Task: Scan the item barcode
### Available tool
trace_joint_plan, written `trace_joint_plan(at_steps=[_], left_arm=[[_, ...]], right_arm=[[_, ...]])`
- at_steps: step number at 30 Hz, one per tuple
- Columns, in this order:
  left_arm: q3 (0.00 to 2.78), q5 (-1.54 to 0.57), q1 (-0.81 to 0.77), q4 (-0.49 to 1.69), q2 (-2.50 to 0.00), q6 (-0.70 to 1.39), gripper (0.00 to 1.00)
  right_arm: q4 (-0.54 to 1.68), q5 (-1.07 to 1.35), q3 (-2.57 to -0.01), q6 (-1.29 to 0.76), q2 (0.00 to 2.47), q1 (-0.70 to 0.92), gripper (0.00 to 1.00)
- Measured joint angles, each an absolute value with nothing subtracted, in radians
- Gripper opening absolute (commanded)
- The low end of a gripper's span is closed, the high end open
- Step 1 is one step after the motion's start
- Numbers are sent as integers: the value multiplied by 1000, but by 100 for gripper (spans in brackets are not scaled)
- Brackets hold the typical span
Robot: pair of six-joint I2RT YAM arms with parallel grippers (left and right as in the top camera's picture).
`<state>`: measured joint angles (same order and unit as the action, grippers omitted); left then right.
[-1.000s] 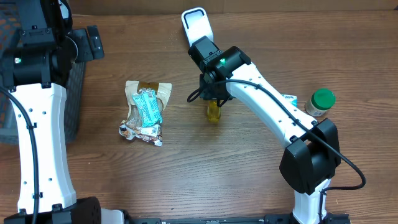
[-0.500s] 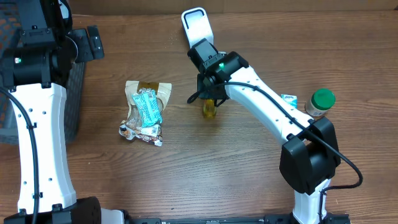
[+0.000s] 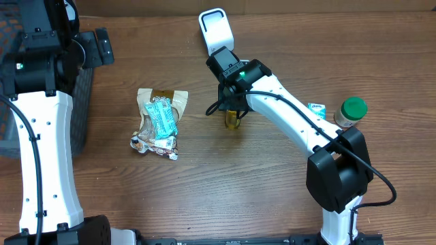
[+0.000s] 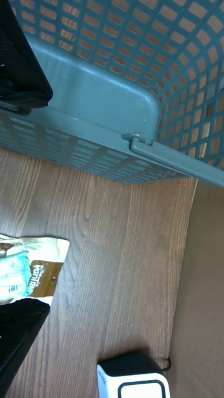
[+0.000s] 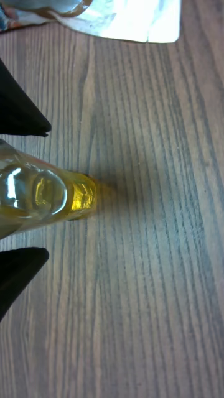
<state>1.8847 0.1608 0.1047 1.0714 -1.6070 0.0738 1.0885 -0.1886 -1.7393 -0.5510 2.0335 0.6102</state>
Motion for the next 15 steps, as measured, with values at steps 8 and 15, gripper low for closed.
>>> trace_joint_plan(at_steps=[8, 15], left_arm=[[1885, 161, 105, 1072, -1607, 74, 99], [1885, 161, 105, 1071, -1607, 74, 100]], right_arm=[[1097, -189, -1739, -546, 2033, 610, 80], [1134, -189, -1787, -545, 2033, 611, 100]])
